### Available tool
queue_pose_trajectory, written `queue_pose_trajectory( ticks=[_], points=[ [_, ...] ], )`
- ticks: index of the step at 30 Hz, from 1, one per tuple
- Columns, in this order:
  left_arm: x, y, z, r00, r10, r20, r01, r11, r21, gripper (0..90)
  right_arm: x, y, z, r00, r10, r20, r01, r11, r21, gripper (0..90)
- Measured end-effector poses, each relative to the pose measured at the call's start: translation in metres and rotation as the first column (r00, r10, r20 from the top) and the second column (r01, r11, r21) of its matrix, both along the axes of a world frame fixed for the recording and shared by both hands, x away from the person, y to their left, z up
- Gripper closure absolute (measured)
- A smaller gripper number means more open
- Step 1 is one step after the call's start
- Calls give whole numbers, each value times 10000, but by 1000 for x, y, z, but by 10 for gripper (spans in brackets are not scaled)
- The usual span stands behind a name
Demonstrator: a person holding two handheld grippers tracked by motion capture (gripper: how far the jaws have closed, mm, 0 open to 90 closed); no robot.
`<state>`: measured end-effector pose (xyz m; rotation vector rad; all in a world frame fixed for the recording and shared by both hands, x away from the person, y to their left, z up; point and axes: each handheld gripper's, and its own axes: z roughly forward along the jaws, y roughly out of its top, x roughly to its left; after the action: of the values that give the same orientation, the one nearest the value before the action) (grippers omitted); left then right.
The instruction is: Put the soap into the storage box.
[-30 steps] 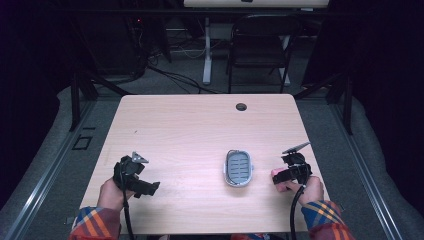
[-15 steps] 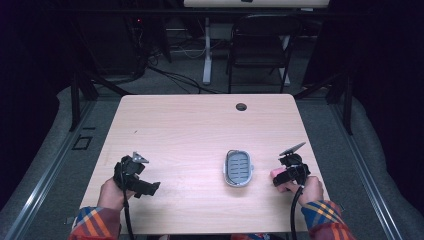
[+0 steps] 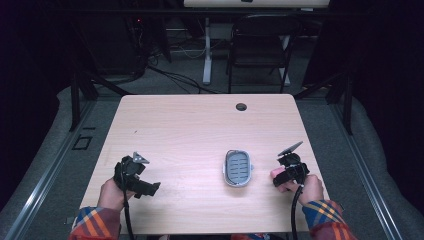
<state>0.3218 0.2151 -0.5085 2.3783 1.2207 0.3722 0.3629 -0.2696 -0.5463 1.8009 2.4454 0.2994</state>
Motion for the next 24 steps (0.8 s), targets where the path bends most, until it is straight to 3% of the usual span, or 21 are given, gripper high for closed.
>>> queue_pose_trajectory(
  ticks=[1,2,5,12,13,17,18,20,21,24],
  points=[
    [0,0,0,10000,-6,-5,6,10000,-2,1,0,1,-2,9998,-73,161,73,10000,26,364],
    [0,0,0,10000,-30,-11,30,10000,15,1,2,2,1,9999,101,-107,-104,9996,-278,366],
    [-1,0,0,10000,14,53,-14,10000,0,1,4,4,1,9996,189,-210,-197,9990,-403,369],
    [-1,-1,0,10000,4,76,-4,10000,16,1,5,-1,2,9992,185,-351,-185,9998,-16,370],
    [-1,-1,0,10000,2,76,-2,10000,16,1,4,-1,2,9998,2,-213,3,9997,249,370],
    [-1,-1,0,10000,-16,80,16,10000,18,1,5,-3,7,9990,219,-392,-215,9997,107,370],
    [-1,-1,0,10000,-15,77,15,10000,21,1,4,-2,6,9999,-30,-164,34,9998,219,370],
    [-1,-1,0,10000,-26,70,26,10000,33,1,5,-4,9,9988,256,-407,-248,9995,183,370],
    [-1,-1,0,10000,-37,82,36,10000,28,1,4,-4,8,9998,91,-197,-85,9994,322,370],
    [-1,-1,1,9999,-49,94,49,10000,43,1,4,-5,14,9999,58,-105,-54,9992,408,370]
  ],
)
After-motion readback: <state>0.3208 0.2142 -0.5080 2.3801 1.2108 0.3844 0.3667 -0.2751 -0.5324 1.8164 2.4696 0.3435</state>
